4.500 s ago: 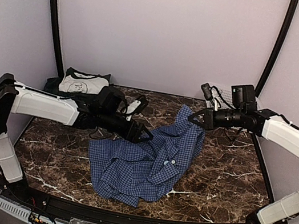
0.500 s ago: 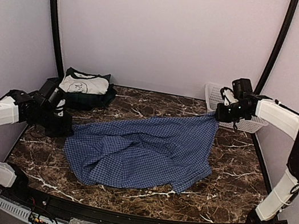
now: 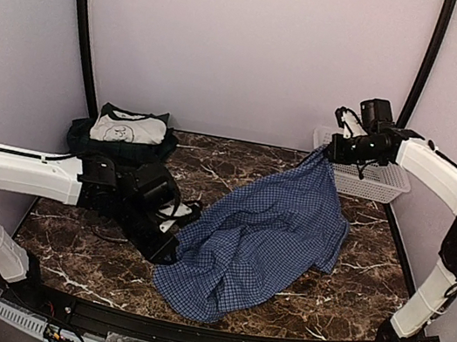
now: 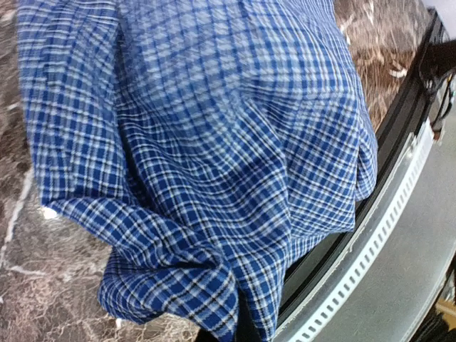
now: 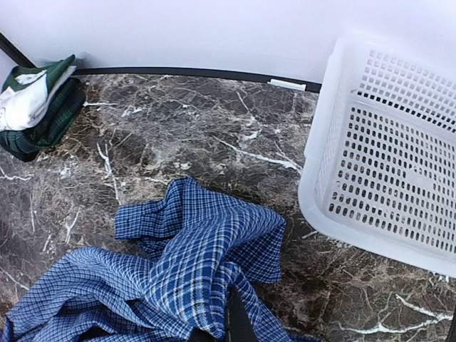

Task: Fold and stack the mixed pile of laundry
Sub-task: Adjust the crumpled shirt at the center of the board.

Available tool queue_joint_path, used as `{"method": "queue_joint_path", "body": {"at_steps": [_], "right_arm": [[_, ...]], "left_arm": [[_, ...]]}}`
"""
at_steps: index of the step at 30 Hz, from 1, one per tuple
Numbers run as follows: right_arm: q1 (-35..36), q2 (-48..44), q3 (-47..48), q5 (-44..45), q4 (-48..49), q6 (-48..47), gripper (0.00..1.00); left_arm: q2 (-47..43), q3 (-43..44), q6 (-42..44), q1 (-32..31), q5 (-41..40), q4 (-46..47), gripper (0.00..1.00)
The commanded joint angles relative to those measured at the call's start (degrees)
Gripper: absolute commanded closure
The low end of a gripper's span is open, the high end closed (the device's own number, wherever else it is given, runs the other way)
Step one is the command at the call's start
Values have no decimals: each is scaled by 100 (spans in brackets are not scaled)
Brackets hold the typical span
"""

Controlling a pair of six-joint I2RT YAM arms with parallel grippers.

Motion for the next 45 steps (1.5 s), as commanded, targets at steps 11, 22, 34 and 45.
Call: {"method": "queue_joint_path", "body": {"at_steps": [11, 22, 34, 45], "right_arm": [[9, -862, -943, 196, 106, -139, 100], [10, -1236, -731, -554, 130, -27, 100], [-4, -1734, -560, -814, -83, 36, 100], [-266, -2301, -965, -640, -179, 298, 100]], "left_arm": [[451, -139, 255, -112, 165, 1205, 42], [1185, 324, -60, 1827, 725, 2448, 16], [2583, 954, 67, 1828, 1587, 3058, 86], [-301, 726, 1458, 1029, 15, 2225, 100]]}}
